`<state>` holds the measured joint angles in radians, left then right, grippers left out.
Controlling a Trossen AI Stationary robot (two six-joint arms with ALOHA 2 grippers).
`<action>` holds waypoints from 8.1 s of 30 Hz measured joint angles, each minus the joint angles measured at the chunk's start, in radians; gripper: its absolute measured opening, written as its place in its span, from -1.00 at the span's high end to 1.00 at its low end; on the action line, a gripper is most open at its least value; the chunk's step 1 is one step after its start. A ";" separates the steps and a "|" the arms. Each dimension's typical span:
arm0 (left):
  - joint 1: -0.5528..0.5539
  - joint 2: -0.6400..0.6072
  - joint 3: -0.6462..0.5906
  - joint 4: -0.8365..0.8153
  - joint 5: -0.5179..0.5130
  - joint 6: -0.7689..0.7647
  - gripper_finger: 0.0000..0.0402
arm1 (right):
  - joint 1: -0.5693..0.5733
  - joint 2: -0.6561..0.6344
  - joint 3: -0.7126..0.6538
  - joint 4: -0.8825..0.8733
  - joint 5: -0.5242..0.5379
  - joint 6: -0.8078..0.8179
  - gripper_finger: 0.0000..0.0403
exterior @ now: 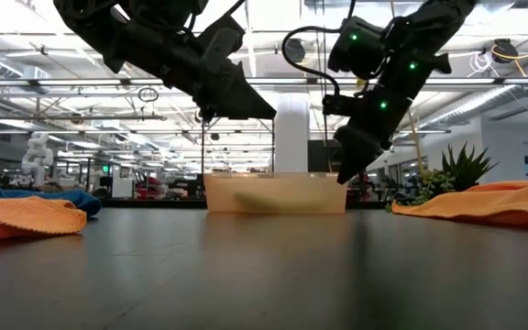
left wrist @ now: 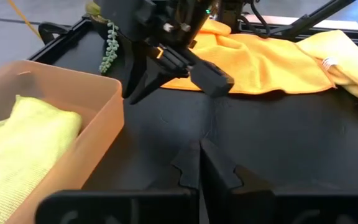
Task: Fold microfiber towels
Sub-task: Put the green microfiber towel into the orange bin, then fold the blue microfiber towel
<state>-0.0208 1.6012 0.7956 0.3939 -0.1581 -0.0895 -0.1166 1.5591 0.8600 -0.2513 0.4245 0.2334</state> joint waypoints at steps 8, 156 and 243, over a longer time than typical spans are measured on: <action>-0.037 -0.111 0.001 -0.093 0.024 0.000 0.92 | 0.066 -0.098 0.000 0.000 -0.150 0.001 0.78; -0.324 0.013 0.756 -1.359 -0.277 -0.195 0.94 | 0.332 -0.115 -0.357 1.122 -0.321 -0.221 0.11; -0.349 0.094 0.146 -0.344 -0.089 -0.230 0.56 | 0.354 -0.016 -0.238 0.873 -0.219 -0.010 0.97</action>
<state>-0.3694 1.6955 0.9413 0.0497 -0.2476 -0.3190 0.2375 1.5429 0.6220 0.6218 0.2054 0.2234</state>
